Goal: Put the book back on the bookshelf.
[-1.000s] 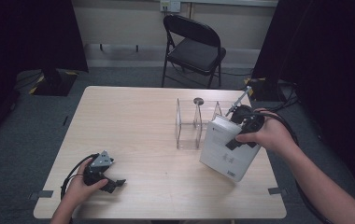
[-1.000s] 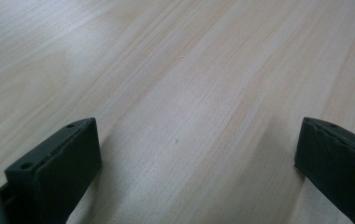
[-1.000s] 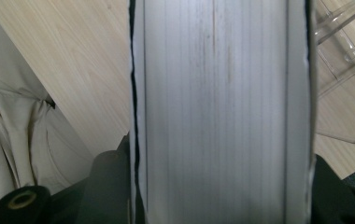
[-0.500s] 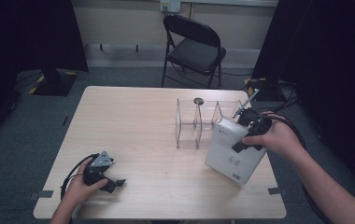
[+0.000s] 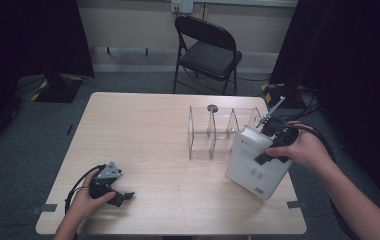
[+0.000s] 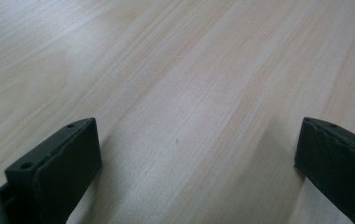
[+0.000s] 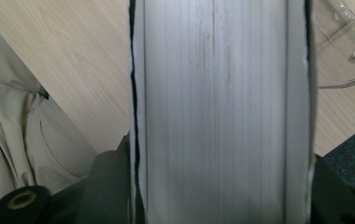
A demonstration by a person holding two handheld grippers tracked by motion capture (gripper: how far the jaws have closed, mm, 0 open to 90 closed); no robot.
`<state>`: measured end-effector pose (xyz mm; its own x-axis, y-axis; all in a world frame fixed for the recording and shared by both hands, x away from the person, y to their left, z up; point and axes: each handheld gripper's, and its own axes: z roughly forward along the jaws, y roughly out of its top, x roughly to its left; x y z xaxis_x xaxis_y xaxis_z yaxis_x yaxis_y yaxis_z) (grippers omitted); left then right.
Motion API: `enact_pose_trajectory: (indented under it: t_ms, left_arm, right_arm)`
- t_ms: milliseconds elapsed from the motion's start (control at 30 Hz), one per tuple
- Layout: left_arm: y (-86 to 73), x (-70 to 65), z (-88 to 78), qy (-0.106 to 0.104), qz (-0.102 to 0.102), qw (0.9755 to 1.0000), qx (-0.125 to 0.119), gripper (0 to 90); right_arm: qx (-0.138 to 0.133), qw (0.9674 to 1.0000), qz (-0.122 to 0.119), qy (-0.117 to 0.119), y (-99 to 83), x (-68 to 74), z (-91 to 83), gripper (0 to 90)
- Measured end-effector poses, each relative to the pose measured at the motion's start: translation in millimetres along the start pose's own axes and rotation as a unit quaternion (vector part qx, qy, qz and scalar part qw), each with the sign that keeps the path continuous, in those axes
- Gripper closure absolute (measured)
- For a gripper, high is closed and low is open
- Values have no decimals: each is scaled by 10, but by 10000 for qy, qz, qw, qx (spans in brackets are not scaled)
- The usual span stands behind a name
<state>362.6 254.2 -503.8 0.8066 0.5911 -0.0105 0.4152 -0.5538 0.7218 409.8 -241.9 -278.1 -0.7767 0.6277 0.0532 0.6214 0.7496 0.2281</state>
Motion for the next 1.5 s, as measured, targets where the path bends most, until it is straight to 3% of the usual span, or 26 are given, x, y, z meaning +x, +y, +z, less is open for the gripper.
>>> enact_pose_trajectory:
  t_ms: [733, 1500]
  left_arm:
    - [0, 0, 0, -1, 1, 10000, -1, 0]
    - [0, 1, 0, -2, 0, 10000, 1, 0]
  right_arm:
    - [-24, 9988, 464, -143, -120, -196, -57, 525]
    - [139, 9942, 1005, -350, -98, -386, -21, 525]
